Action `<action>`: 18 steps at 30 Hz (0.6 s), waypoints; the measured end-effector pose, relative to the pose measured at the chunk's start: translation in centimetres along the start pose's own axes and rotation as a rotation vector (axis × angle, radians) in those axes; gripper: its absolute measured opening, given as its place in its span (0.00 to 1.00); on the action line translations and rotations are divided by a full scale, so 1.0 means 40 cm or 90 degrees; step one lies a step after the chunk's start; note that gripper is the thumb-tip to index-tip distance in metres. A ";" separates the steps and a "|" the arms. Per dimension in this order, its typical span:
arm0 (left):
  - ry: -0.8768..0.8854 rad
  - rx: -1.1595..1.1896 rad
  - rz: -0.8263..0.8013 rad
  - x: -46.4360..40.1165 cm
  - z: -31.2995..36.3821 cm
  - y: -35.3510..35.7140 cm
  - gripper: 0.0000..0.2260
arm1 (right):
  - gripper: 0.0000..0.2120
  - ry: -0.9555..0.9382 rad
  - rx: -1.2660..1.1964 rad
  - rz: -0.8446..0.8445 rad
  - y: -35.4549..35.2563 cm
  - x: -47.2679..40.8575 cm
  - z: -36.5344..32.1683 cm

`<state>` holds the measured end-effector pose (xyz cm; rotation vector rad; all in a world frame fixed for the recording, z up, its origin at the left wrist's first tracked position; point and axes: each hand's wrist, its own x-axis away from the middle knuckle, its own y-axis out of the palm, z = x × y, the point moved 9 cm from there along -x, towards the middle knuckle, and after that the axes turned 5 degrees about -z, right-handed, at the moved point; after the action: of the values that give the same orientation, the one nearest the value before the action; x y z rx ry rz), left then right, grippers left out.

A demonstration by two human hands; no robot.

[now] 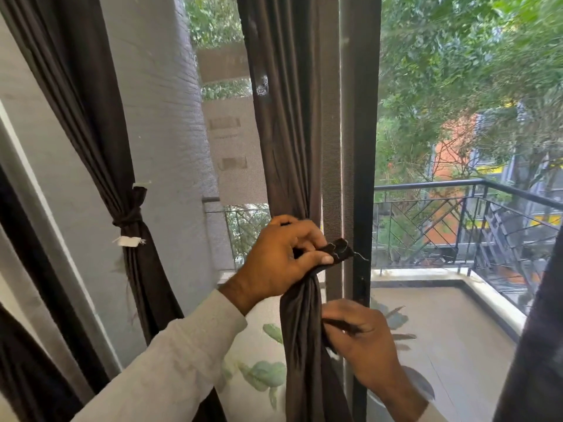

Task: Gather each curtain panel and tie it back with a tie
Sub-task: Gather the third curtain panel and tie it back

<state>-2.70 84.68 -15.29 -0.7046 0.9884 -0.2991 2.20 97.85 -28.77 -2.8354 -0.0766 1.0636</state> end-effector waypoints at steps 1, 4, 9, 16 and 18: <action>-0.016 0.020 -0.002 -0.003 -0.002 -0.004 0.11 | 0.17 -0.011 0.035 0.003 0.001 0.000 -0.002; -0.032 0.020 0.013 -0.009 -0.006 -0.023 0.13 | 0.17 -0.024 0.094 0.033 -0.014 -0.005 -0.016; -0.071 0.092 0.007 -0.007 -0.039 -0.022 0.11 | 0.06 -0.083 0.089 0.094 -0.091 -0.030 -0.066; -0.082 0.135 -0.035 -0.020 -0.024 -0.004 0.02 | 0.08 -0.045 0.188 0.106 -0.103 -0.085 -0.145; -0.055 0.080 -0.060 -0.022 -0.001 0.003 0.07 | 0.08 -0.052 0.209 0.130 -0.113 -0.095 -0.160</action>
<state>-3.22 85.20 -14.81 -0.6450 0.8491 -0.4060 3.49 101.44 -20.96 -2.5435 0.3541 1.1123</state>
